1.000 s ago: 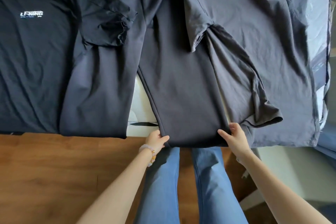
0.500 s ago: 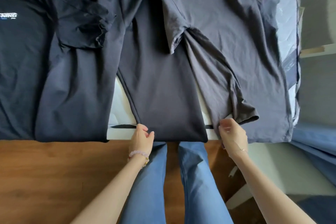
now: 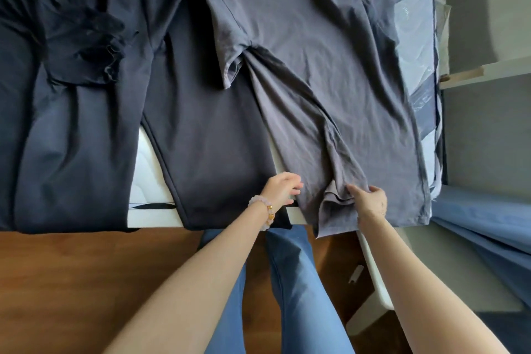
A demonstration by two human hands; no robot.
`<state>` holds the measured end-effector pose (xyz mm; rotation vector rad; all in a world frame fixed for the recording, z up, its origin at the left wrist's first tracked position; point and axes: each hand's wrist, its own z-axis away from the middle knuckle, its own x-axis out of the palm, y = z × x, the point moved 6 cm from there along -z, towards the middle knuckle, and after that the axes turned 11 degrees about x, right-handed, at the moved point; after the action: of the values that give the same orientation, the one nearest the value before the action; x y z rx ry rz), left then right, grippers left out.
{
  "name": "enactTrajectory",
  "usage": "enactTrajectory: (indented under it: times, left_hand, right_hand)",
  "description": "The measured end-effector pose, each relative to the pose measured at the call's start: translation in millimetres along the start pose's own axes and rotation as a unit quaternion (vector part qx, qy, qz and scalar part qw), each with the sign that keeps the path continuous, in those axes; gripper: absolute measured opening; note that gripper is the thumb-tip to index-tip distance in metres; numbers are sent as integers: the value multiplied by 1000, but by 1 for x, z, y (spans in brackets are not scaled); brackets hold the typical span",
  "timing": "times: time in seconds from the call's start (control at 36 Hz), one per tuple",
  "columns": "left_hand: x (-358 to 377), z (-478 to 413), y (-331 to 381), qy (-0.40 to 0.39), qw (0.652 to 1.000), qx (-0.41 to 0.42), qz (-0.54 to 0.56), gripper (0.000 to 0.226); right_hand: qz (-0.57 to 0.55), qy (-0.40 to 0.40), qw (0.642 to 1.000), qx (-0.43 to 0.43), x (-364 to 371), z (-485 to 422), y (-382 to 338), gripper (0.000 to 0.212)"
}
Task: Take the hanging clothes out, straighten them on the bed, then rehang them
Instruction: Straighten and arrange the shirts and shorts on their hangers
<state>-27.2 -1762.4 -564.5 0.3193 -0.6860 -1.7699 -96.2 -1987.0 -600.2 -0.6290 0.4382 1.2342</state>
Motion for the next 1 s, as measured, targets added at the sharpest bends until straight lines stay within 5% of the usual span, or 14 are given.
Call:
enactTrajectory:
  times: [0.11, 0.22, 0.33, 0.47, 0.58, 0.83, 0.89, 1.0]
  left_hand:
    - [16, -2, 7, -7, 1000, -11, 4, 17]
    - [20, 1, 16, -5, 998, 1, 63, 37]
    - [8, 8, 17, 9, 998, 25, 51, 54]
    - [-39, 26, 6, 125, 989, 58, -61, 40]
    - [-102, 43, -22, 227, 971, 23, -73, 35]
    - [-167, 67, -123, 251, 958, -124, -66, 28]
    - [-163, 68, -125, 242, 956, -139, -86, 6]
    - [-164, 63, -119, 234, 943, -147, -184, 17]
  right_hand:
    - [16, -8, 995, -101, -3, 28, -17, 15]
    - [78, -59, 940, -327, 6, 89, -30, 14]
    - [214, -136, 827, -502, 34, 152, -18, 7]
    - [285, -259, 745, -544, 73, 189, 11, 28]
    - [313, -258, 772, -489, 70, 162, 14, 34]
    - [347, -13, 840, -416, -3, 17, -25, 55]
    - [364, -6, 839, -404, -18, 2, -31, 60]
    - [411, -25, 811, -416, -25, 1, -38, 56]
